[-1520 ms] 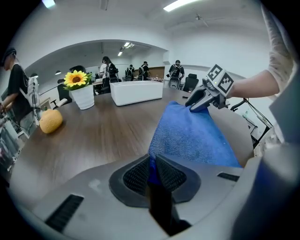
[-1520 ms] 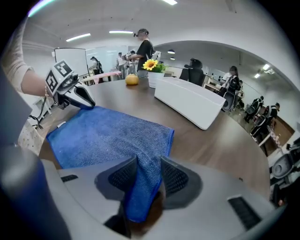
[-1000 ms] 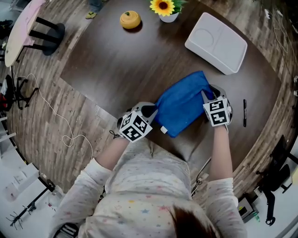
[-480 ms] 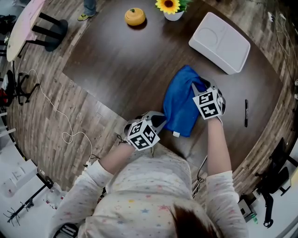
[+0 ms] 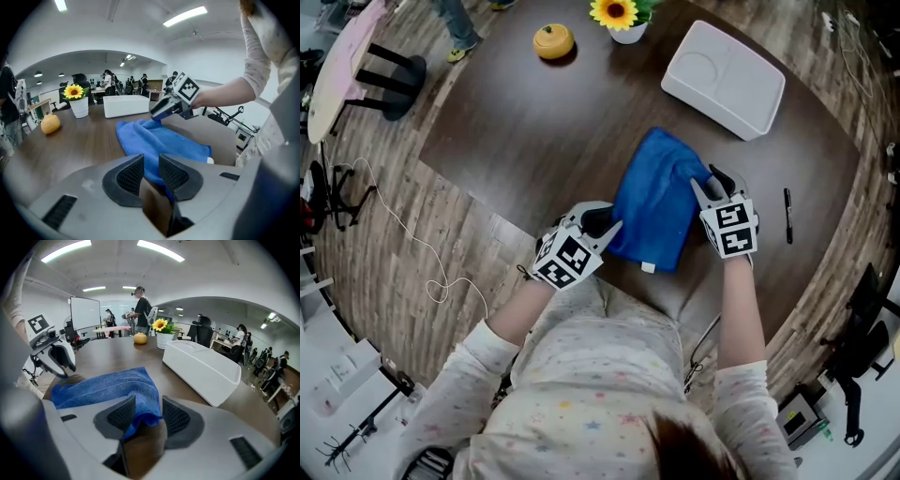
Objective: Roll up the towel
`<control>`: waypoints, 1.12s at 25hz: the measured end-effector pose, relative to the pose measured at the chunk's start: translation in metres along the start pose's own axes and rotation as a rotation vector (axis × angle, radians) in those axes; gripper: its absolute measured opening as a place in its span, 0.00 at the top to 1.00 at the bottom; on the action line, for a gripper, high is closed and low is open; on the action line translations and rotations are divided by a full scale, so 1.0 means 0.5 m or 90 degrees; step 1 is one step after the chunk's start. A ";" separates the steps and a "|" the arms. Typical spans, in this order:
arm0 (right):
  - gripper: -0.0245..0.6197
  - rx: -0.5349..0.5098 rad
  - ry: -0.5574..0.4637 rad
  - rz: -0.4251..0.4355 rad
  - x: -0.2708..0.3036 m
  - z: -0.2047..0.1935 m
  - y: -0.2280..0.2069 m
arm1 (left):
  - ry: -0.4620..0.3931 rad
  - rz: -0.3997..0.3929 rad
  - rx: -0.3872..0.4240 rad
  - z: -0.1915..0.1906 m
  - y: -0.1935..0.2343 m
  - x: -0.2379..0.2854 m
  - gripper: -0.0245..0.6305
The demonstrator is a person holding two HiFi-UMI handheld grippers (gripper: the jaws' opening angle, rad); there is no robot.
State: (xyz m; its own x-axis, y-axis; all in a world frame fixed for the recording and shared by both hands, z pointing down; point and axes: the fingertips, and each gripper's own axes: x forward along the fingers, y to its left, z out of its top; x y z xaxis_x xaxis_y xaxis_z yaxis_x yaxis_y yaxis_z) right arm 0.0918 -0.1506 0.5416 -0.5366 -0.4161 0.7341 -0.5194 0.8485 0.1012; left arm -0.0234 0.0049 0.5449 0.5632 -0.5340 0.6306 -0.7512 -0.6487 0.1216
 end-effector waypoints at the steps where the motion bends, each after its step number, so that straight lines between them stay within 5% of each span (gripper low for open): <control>1: 0.68 0.010 -0.003 -0.001 -0.006 -0.003 -0.002 | -0.003 0.009 0.004 0.013 0.020 0.007 0.84; 7: 0.69 0.039 -0.044 0.002 -0.039 0.012 0.011 | -0.020 0.039 0.039 0.086 0.094 0.071 0.84; 15: 0.81 0.031 -0.064 0.118 -0.026 0.020 0.092 | -0.007 0.056 0.084 0.134 0.124 0.164 0.84; 20: 0.78 0.023 0.000 0.083 0.006 -0.031 0.060 | 0.025 0.051 0.115 0.136 0.133 0.217 0.84; 28: 0.80 0.032 0.031 0.060 0.024 -0.061 0.007 | 0.041 0.115 0.042 0.128 0.195 0.238 0.67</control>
State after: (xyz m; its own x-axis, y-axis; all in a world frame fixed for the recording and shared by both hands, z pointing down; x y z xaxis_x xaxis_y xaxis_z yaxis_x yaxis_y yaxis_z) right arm 0.1037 -0.1425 0.5710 -0.5521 -0.3172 0.7711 -0.5013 0.8653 -0.0030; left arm -0.0077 -0.1565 0.5829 0.3973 -0.6104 0.6852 -0.8127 -0.5808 -0.0462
